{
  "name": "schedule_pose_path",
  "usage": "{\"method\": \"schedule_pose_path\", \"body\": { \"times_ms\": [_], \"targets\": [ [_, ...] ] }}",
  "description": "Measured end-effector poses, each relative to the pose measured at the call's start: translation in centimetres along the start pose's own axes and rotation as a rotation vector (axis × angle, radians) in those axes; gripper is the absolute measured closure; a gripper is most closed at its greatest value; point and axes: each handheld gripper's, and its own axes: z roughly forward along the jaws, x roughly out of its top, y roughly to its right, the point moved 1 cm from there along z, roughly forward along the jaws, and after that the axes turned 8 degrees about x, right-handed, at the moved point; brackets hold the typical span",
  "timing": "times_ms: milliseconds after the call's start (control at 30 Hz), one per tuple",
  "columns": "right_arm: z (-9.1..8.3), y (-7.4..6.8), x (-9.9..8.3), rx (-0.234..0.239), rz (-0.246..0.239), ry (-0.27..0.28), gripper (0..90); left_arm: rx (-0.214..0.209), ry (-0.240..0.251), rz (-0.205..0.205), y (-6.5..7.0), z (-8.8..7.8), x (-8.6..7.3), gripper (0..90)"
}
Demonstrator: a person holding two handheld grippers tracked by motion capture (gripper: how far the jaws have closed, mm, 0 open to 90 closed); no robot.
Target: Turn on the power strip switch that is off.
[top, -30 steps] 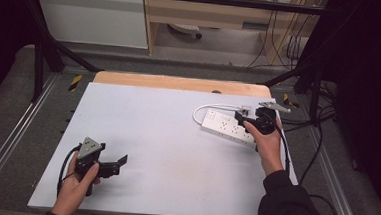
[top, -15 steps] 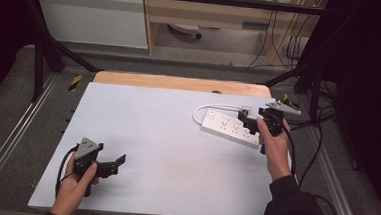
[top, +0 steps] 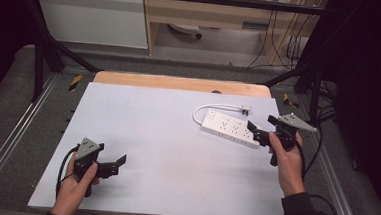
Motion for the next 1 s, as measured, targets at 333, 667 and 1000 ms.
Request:
{"method": "schedule_pose_path", "body": {
  "times_ms": [333,667,1000],
  "targets": [
    [-2.7,-0.9,-1.1,-0.004,-0.039,0.046,5.4,0.005,0.024,-0.021,-0.4,-0.4,0.2,5.4],
    [-5.4,-1.2,-3.3,-0.030,-0.044,0.066,3.6,-0.003,0.057,-0.056,-1.1,-1.2,0.4,5.5],
    [-7.1,-1.3,-5.9,-0.036,-0.021,0.062,3.6,-0.010,0.069,-0.053,-1.4,-1.7,0.2,5.6]
  ]
}}
